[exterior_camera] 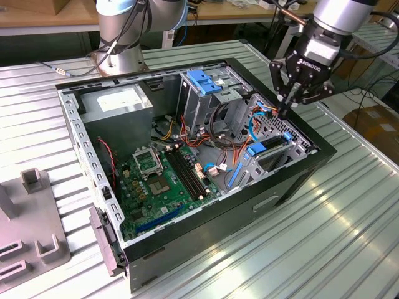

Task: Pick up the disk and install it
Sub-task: 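Insert the first disk wire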

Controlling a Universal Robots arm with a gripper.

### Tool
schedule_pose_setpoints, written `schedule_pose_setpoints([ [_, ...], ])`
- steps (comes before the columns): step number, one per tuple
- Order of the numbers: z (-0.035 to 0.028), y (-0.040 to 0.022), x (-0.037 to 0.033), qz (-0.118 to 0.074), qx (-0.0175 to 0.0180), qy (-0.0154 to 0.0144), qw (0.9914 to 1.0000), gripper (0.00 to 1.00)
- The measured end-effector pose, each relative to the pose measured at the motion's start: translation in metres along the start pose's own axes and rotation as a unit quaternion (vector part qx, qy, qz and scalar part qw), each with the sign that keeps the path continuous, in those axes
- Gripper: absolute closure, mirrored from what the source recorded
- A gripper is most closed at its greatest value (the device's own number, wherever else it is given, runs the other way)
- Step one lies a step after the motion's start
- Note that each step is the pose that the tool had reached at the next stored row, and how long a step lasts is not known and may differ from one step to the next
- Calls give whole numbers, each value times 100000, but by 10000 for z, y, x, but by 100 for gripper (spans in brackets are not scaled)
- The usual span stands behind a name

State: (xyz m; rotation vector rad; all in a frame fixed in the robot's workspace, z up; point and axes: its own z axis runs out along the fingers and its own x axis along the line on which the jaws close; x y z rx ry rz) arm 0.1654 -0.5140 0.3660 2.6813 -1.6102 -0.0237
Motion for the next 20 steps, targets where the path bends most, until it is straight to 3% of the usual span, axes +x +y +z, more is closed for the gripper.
schedule_pose_setpoints([
  [3, 2, 0, 0, 2146, 11, -40, 99977, 83],
  [9, 10, 7, -4, 6063, 43, -137, 99816, 83],
  [18, 14, 113, -60, 7013, 39, -136, 99754, 83],
  [20, 16, 114, -60, 7967, 40, -144, 99682, 83],
])
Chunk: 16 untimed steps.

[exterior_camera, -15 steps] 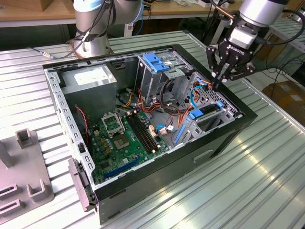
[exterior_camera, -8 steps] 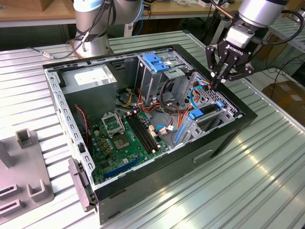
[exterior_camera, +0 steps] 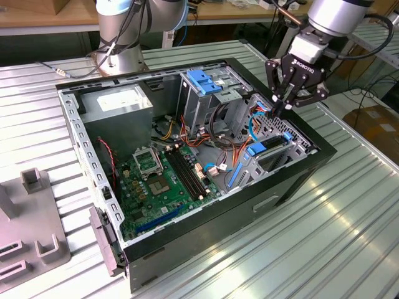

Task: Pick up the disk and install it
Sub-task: 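Insert the first disk wire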

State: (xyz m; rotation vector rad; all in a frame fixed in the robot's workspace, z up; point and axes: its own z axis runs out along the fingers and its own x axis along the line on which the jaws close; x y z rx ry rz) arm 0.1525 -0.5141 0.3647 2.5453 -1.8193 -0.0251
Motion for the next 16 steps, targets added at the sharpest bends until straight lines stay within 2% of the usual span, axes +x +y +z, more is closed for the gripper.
schedule_pose_setpoints([
  [4, 11, 0, 1, 2876, 15, -51, 99959, 83],
  [10, 26, 13, 31, 3469, -1, 3, 99940, 83],
  [14, 33, 13, 31, 7132, 10, -64, 99745, 83],
  [16, 40, 17, 42, 7631, 14, -79, 99708, 83],
])
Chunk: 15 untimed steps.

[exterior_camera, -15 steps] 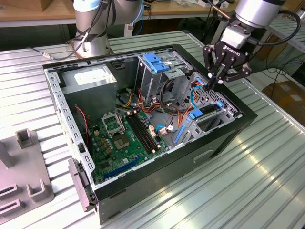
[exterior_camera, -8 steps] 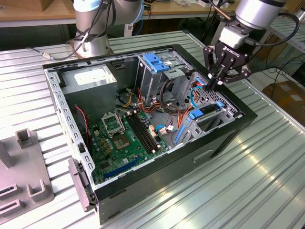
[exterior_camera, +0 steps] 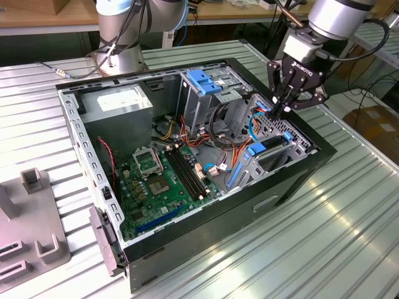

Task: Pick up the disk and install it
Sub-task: 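Insert the first disk wire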

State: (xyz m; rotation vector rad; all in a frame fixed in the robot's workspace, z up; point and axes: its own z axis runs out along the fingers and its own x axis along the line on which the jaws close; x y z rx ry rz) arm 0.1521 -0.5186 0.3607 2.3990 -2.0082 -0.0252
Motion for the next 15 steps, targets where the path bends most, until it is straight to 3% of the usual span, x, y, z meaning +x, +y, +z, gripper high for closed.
schedule_pose_setpoints([
  [6, 10, 40, 65, 217, 1, 9, 100000, 83],
  [11, 24, 41, 66, 3650, 15, -65, 99933, 83],
  [15, 30, 84, 113, 3707, 15, -66, 99931, 83],
])
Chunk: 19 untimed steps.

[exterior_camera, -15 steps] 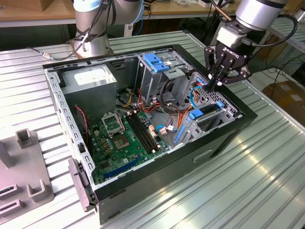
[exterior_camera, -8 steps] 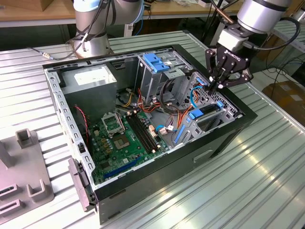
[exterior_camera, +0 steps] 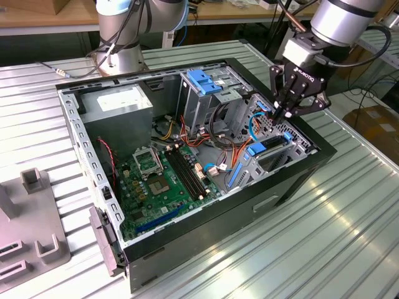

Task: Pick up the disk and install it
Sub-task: 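Insert the first disk wire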

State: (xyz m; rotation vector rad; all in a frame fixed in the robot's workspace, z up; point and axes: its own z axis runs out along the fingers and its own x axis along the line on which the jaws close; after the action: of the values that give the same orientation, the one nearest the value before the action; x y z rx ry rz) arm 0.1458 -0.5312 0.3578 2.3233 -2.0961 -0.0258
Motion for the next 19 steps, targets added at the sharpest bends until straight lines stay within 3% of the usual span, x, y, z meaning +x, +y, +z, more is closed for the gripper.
schedule_pose_setpoints([
  [2, 4, 49, 7, 18, 1, -2, 100000, 83],
  [5, 8, 54, 18, 124, 0, 7, 100000, 83],
  [13, 16, 66, 136, 138, 0, 8, 100000, 83],
  [19, 16, 67, 147, 138, 0, 2, 100000, 83],
])
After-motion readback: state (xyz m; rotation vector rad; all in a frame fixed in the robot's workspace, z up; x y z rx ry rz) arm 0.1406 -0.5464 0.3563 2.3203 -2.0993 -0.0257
